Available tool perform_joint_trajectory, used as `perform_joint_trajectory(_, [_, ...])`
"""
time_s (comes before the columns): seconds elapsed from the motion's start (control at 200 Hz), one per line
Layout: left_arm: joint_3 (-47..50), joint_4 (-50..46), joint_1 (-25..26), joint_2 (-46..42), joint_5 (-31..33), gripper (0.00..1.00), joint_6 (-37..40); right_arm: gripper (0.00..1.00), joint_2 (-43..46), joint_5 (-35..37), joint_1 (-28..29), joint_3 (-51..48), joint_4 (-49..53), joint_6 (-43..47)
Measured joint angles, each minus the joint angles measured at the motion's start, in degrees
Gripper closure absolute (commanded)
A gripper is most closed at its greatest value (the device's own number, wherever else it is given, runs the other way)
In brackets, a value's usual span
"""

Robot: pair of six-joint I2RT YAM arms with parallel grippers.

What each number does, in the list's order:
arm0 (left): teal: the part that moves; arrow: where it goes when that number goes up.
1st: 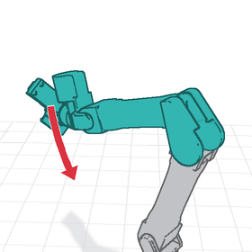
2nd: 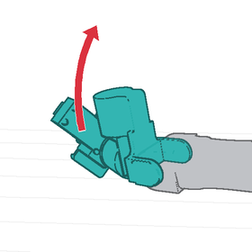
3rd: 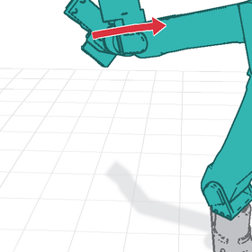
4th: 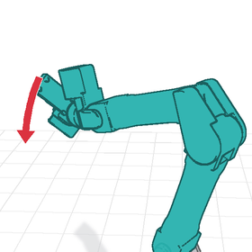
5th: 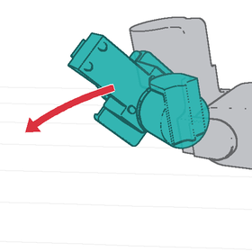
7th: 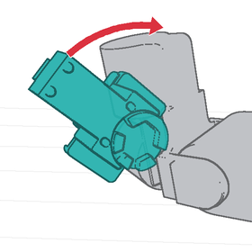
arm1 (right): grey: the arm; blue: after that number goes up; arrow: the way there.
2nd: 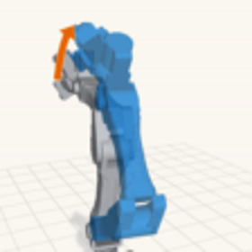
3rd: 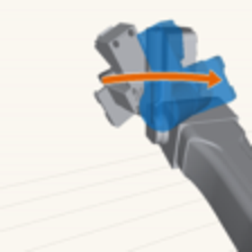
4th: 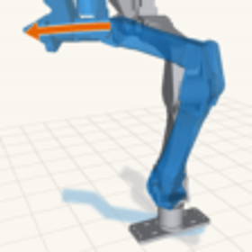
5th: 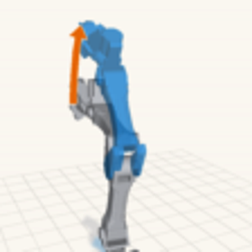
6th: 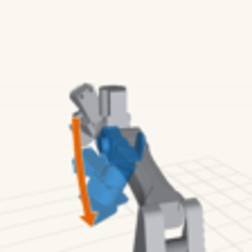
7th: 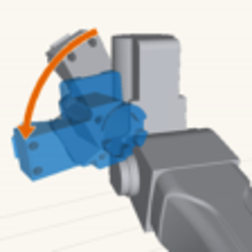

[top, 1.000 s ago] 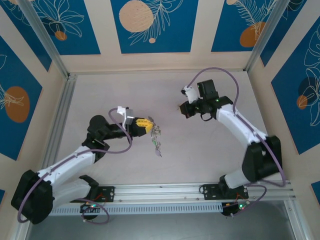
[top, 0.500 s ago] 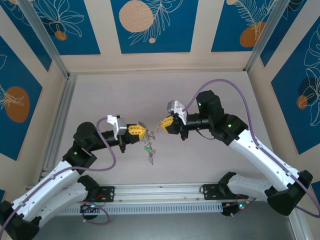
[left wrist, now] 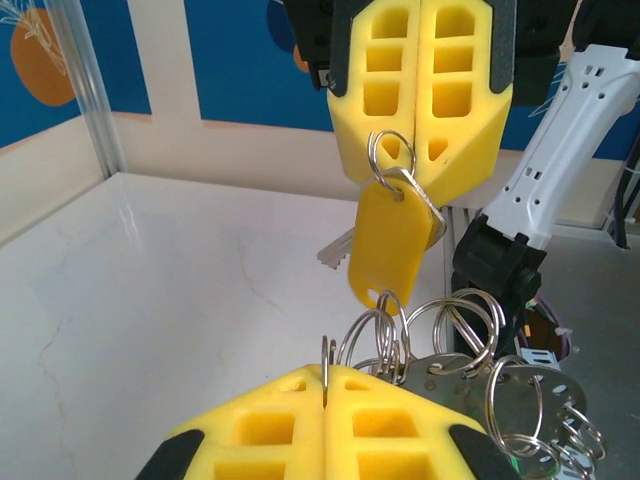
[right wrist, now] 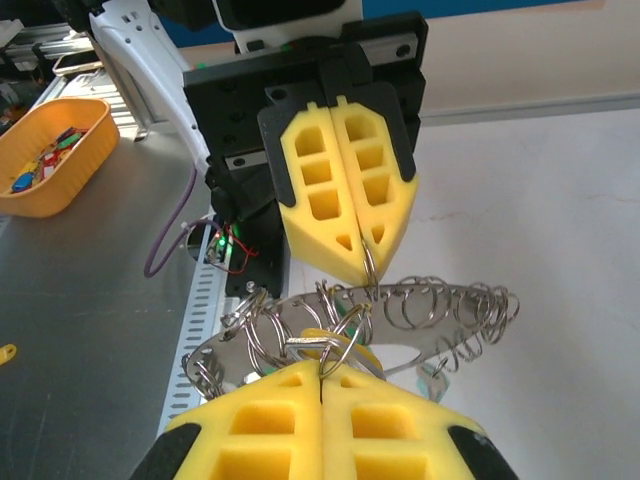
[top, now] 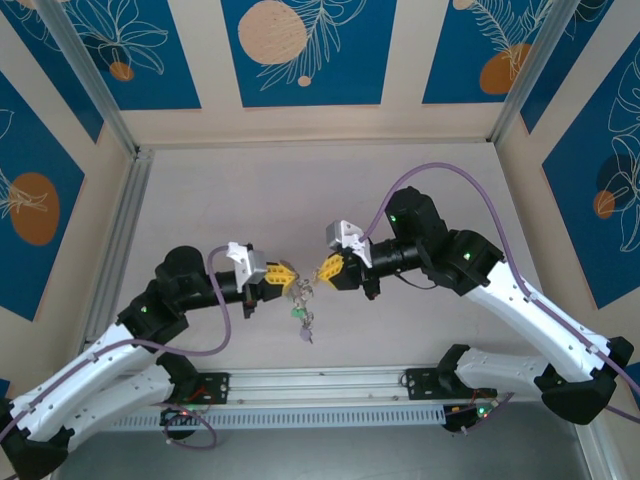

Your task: Put the keys on the keyring

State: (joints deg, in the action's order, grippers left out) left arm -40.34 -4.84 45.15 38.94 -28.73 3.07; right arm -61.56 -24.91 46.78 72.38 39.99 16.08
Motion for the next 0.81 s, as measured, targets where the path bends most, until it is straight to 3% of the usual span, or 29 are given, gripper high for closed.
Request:
perform_joint_trajectory(0.31, [0.61,-3.76,0.15,-3.28,10.60,1.00,-0.11,1.00,-4.81,-0.13,-12.57,-8.90,-3.10,-7.39])
perform_joint_trajectory(0.485, [2.43,-3.80,0.15,-4.26,13.86,1.00,-0.85,1.00,-10.99,0.04,-13.46,-13.51,-4.42,-11.13])
perform_joint_trajectory(0.665, [2.58,-3.80,0.15,-3.34,15.61,1.00,-1.01,1.00,-7.28,-1.27,-10.10,-16.57,-7.39,-11.85])
perform_joint_trajectory(0.805, [2.58,-3.82,0.15,-3.19,16.52,1.00,-1.01,1.00,-9.46,-2.16,-11.41,-13.57,-6.95,-12.50])
